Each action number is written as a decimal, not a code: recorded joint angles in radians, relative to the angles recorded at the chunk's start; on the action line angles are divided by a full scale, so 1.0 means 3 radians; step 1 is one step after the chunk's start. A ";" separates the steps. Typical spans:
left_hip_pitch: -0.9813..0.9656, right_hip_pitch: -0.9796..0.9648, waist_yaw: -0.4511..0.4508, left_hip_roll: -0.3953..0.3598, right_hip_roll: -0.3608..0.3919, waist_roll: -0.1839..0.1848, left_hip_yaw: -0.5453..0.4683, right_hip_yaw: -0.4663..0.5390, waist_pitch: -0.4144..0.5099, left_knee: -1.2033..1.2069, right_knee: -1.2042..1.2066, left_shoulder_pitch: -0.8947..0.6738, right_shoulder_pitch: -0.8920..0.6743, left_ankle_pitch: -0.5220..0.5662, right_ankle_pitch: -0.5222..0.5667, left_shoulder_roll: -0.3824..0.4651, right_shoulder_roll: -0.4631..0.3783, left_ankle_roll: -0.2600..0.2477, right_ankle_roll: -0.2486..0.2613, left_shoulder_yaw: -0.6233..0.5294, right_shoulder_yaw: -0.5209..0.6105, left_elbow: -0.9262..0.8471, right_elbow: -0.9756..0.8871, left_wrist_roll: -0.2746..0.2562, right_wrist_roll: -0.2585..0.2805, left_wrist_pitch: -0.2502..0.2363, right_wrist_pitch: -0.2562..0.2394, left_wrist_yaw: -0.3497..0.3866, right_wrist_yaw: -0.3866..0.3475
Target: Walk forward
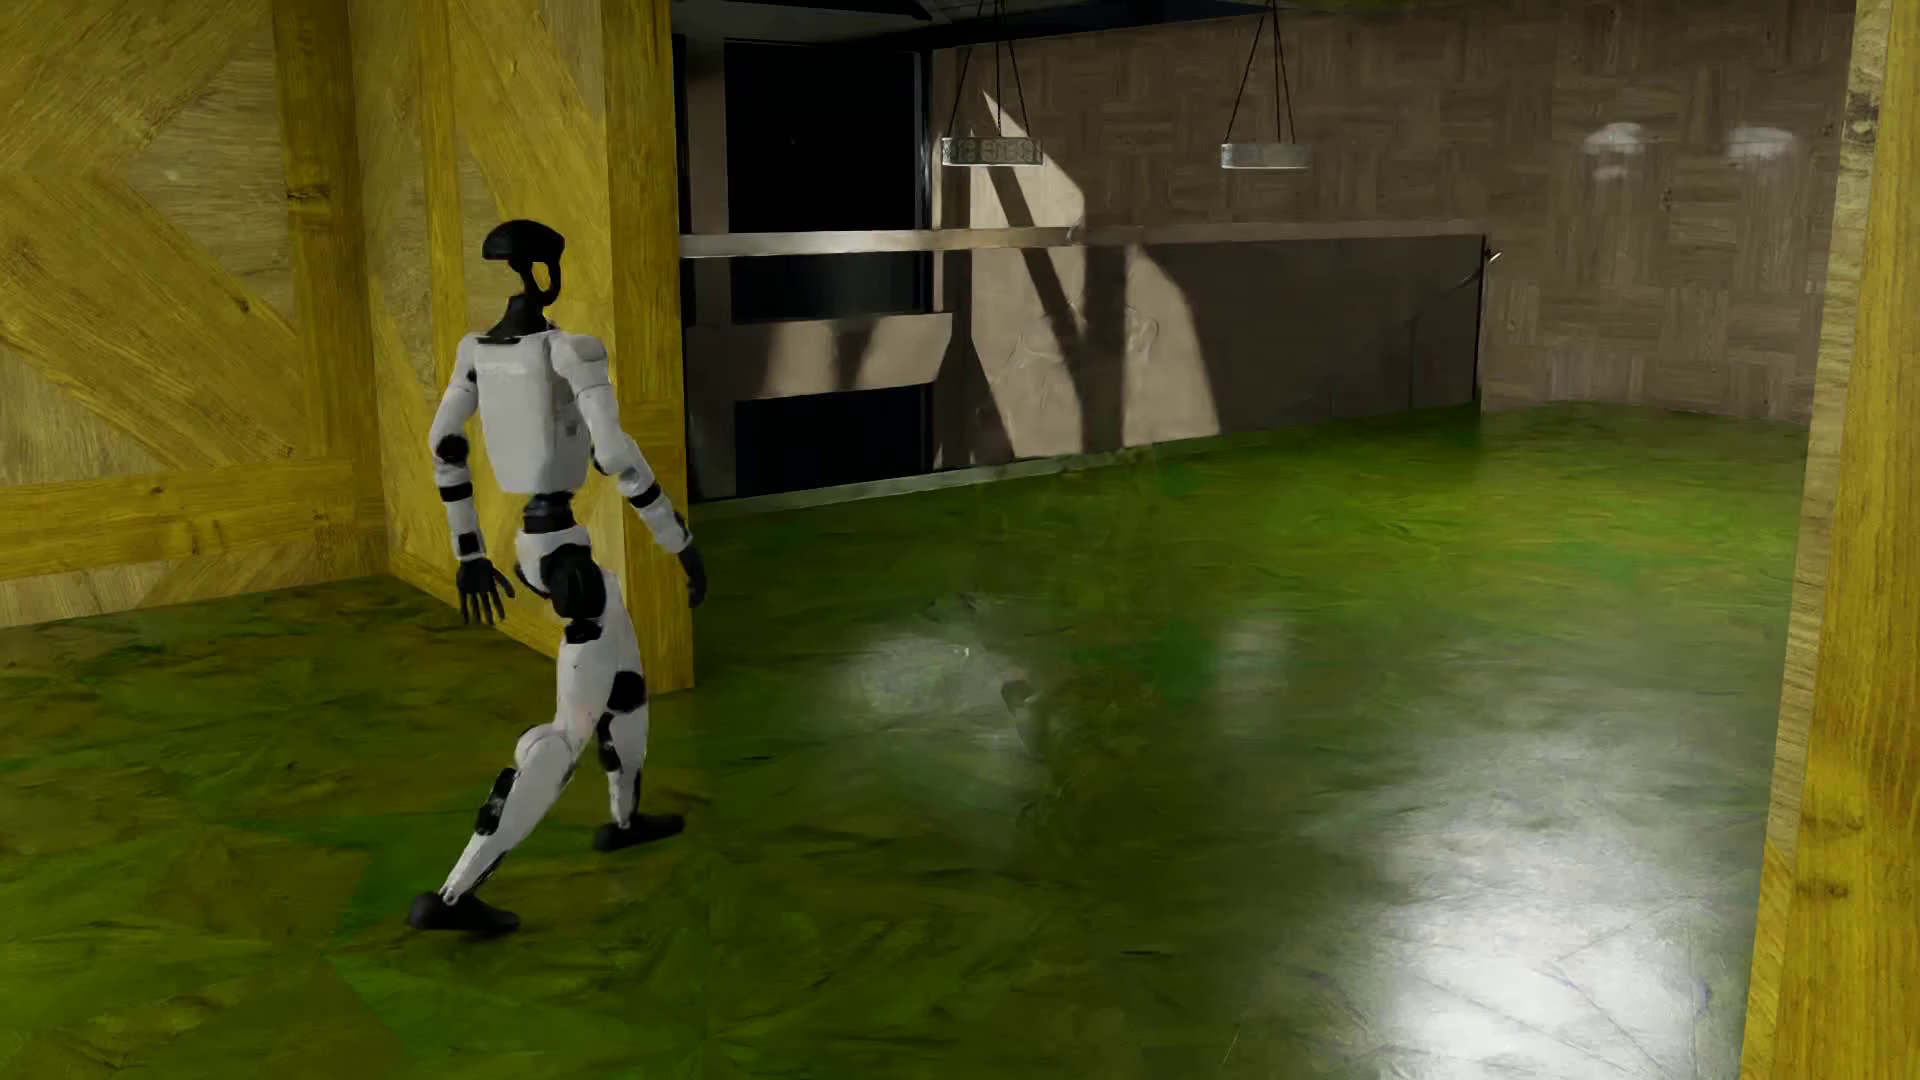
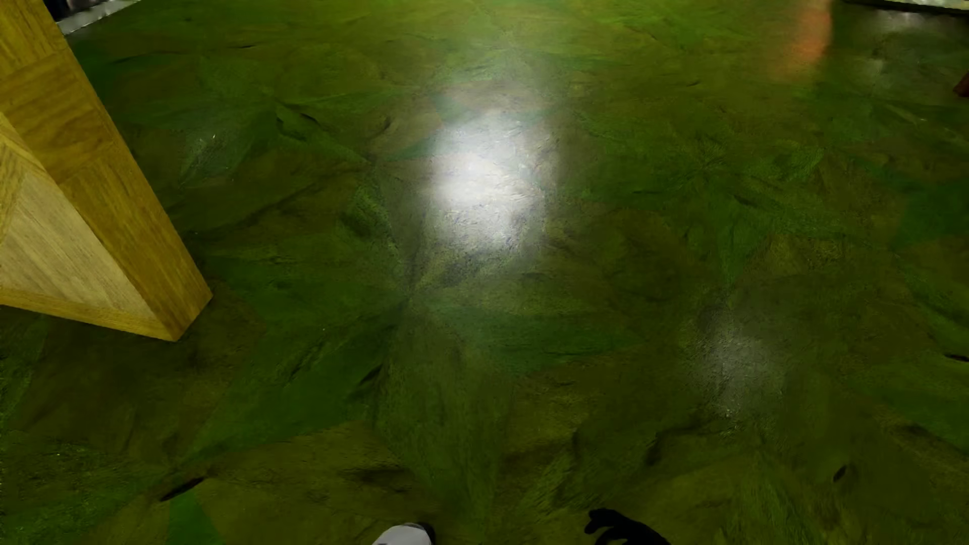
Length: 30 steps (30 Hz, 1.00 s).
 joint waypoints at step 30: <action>0.0606 -0.0909 0.0033 0.0059 0.0226 -0.0268 0.0000 0.0000 0.0119 0.0710 0.1218 0.0270 0.0589 0.0327 0.0867 0.0054 0.0101 0.0000 0.0000 0.0436 -0.0458 -0.0056 -0.0025 0.0000 0.0000 0.0000 0.0000 0.0000 0.0000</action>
